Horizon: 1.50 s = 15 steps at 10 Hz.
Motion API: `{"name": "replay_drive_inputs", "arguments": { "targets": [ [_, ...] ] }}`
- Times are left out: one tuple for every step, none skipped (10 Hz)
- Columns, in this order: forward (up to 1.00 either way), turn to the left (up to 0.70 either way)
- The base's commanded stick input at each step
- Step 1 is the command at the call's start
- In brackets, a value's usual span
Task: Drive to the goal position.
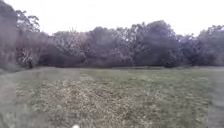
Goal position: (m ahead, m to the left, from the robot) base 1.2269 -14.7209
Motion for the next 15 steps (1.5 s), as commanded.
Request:
{"name": "replay_drive_inputs", "arguments": {
  "targets": [
    [0.6,-0.15],
    [0.6,-0.15],
    [0.6,-0.15],
    [0.6,-0.15],
    [0.6,-0.15],
    [0.6,-0.15],
    [0.6,-0.15],
    [0.6,-0.15],
    [0.6,-0.15],
    [0.6,-0.15],
    [0.6,-0.15],
    [0.6,-0.15],
    [0.6,-0.15],
    [0.6,-0.15],
    [0.6,-0.15]
  ]
}}
